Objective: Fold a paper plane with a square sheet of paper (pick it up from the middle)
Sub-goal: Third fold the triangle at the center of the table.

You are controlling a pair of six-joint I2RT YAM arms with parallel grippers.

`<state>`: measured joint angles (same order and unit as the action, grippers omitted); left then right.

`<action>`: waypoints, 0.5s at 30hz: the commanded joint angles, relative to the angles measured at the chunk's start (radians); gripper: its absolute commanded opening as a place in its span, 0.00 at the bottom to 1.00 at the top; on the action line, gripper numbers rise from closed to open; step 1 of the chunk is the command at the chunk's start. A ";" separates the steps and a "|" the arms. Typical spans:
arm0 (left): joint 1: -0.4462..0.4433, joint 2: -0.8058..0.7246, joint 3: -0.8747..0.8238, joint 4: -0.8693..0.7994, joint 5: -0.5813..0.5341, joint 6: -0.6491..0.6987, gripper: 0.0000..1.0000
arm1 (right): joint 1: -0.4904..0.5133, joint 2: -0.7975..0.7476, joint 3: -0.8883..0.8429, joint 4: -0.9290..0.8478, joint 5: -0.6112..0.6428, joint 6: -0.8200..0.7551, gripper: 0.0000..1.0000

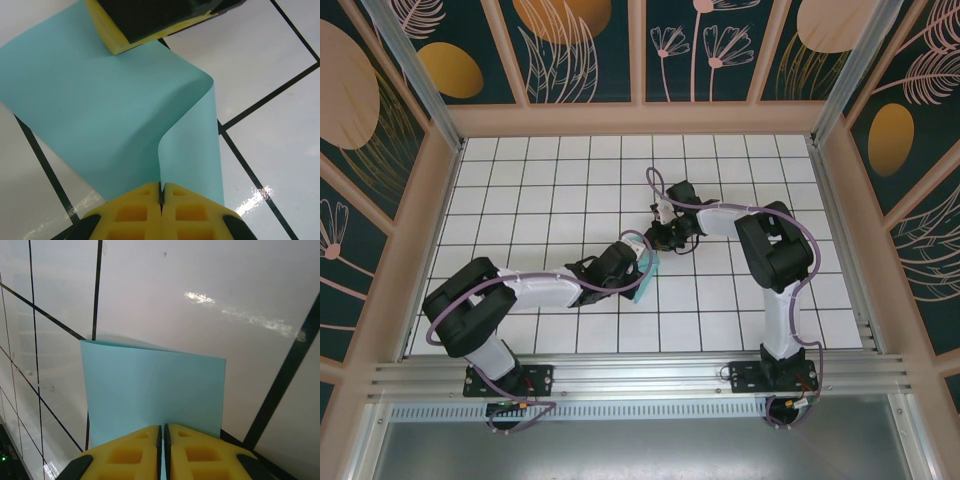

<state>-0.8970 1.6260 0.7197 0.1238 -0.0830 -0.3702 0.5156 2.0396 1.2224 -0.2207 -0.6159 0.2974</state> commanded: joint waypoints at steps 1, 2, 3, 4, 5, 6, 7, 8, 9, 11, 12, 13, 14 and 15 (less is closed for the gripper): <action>0.006 0.004 -0.015 0.014 -0.028 0.008 0.00 | 0.021 0.024 -0.021 -0.046 0.049 0.003 0.15; 0.010 0.005 -0.017 0.017 -0.022 0.009 0.00 | 0.021 0.024 -0.025 -0.043 0.047 0.003 0.15; 0.016 0.008 -0.017 0.015 -0.006 0.012 0.00 | 0.021 0.022 -0.029 -0.039 0.048 0.005 0.15; 0.020 0.008 -0.016 0.008 0.005 0.010 0.00 | 0.021 0.025 -0.030 -0.039 0.048 0.007 0.15; 0.020 0.008 -0.018 0.012 0.010 0.011 0.00 | 0.021 0.025 -0.032 -0.039 0.048 0.007 0.15; 0.020 0.009 -0.024 0.025 0.020 0.011 0.00 | 0.021 0.023 -0.033 -0.039 0.051 0.008 0.15; 0.020 0.012 -0.026 0.031 0.026 0.009 0.00 | 0.021 0.022 -0.036 -0.034 0.051 0.009 0.15; 0.020 0.017 -0.023 0.026 0.022 0.008 0.00 | 0.021 0.021 -0.038 -0.035 0.050 0.009 0.15; 0.020 0.023 -0.019 0.022 0.020 0.008 0.00 | 0.021 0.021 -0.037 -0.037 0.048 0.009 0.15; 0.020 0.032 -0.019 0.031 0.023 0.006 0.00 | 0.021 0.017 -0.040 -0.035 0.050 0.011 0.15; 0.021 0.036 -0.016 0.036 0.026 0.004 0.00 | 0.021 0.017 -0.041 -0.032 0.048 0.011 0.15; 0.021 0.038 -0.012 0.036 0.039 0.004 0.00 | 0.021 0.017 -0.043 -0.031 0.047 0.012 0.15; 0.021 0.040 -0.009 0.031 0.043 0.006 0.00 | 0.021 0.015 -0.043 -0.031 0.048 0.014 0.15; 0.020 0.039 -0.012 0.031 0.040 0.002 0.00 | 0.021 0.015 -0.044 -0.030 0.048 0.014 0.15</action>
<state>-0.8818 1.6508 0.7101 0.1310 -0.0597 -0.3698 0.5175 2.0380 1.2163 -0.2127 -0.6098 0.3008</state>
